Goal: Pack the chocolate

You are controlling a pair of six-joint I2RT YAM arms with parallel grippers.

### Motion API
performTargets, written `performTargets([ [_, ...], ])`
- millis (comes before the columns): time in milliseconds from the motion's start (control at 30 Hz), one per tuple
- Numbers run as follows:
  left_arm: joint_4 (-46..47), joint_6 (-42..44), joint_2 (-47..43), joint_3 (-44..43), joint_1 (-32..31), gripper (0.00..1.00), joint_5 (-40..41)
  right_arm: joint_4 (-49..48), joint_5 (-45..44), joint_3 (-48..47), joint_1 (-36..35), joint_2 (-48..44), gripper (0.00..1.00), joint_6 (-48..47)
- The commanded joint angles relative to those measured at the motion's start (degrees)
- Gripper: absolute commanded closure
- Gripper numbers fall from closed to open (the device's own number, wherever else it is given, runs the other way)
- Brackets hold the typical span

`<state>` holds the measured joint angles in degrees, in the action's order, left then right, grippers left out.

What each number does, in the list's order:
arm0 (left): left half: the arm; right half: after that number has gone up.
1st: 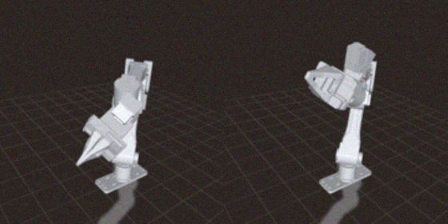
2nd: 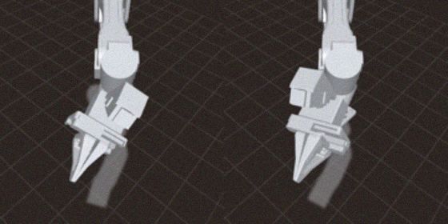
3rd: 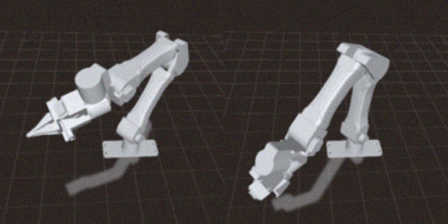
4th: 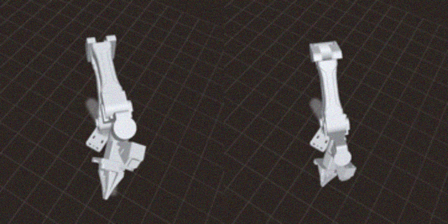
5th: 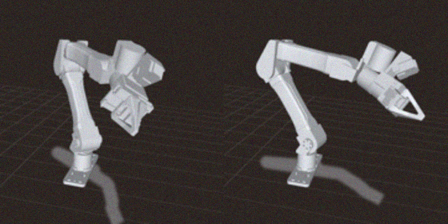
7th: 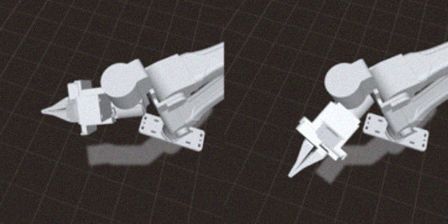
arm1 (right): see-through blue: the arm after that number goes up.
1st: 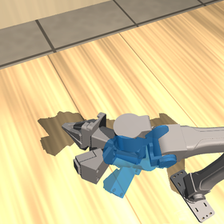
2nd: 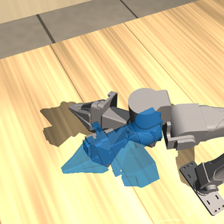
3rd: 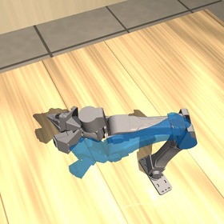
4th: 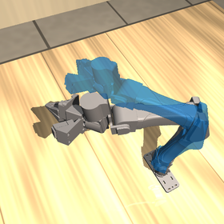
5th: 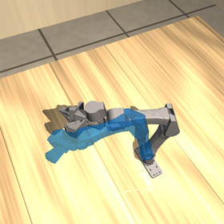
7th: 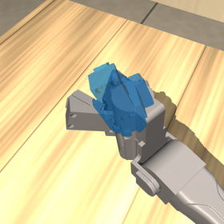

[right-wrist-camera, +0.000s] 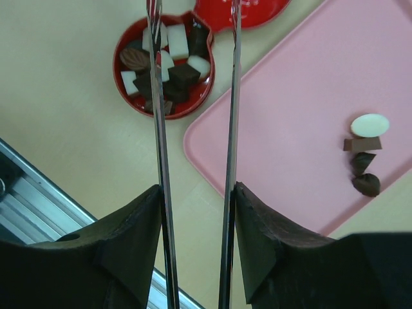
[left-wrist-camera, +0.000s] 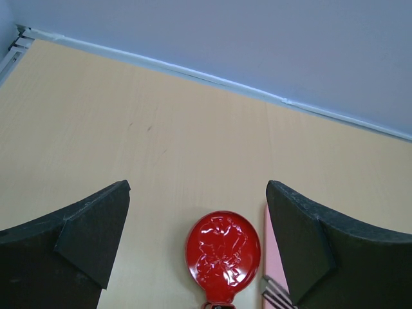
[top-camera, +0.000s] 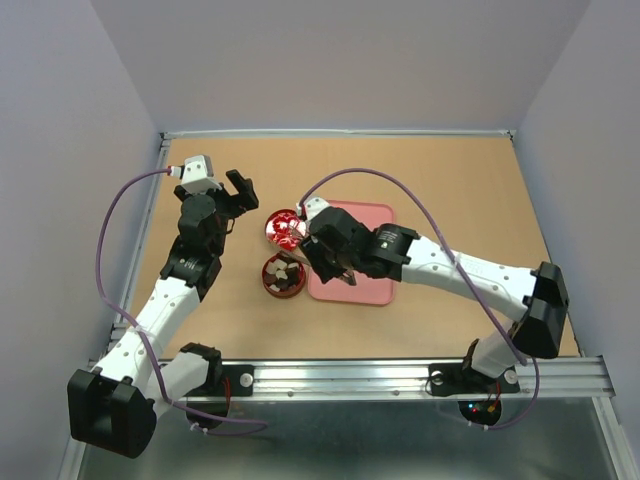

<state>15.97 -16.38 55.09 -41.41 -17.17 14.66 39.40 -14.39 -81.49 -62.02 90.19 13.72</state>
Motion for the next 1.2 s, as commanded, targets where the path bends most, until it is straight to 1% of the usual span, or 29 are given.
performTargets([
  [0,2.2,0.7,-0.9,-3.2,-0.2,0.01,0.5,-4.9,-4.9,-0.4,-0.6,-5.9,0.48,0.9],
  [167,2.1,0.6,-1.0,-3.2,-0.1,0.01,0.3,-4.7,-11.5,3.3,-0.6,-10.4,0.49,2.8],
  [267,2.0,0.5,-1.0,-3.2,-0.2,0.01,0.2,-3.7,-13.9,5.1,-0.1,-11.9,0.49,4.8],
  [433,1.9,0.5,-1.3,-3.2,-0.2,0.01,0.1,-0.4,-14.4,10.4,2.8,-14.1,0.49,9.0],
  [567,1.9,0.4,-1.4,-3.2,-0.2,0.01,-0.1,4.9,-15.9,13.9,4.7,-15.5,0.49,13.4],
  [767,1.7,0.2,-1.4,-3.2,-0.2,0.01,-0.4,9.5,-15.9,16.2,7.1,-16.6,0.49,17.4],
  [933,1.8,0.2,-1.6,-3.2,-0.3,0.01,-0.2,10.3,-16.4,17.1,8.0,-15.8,0.49,18.4],
  [1167,1.7,0.4,-1.7,-3.2,-0.3,0.01,-0.2,10.3,-15.8,16.7,9.9,-13.4,0.49,17.1],
])
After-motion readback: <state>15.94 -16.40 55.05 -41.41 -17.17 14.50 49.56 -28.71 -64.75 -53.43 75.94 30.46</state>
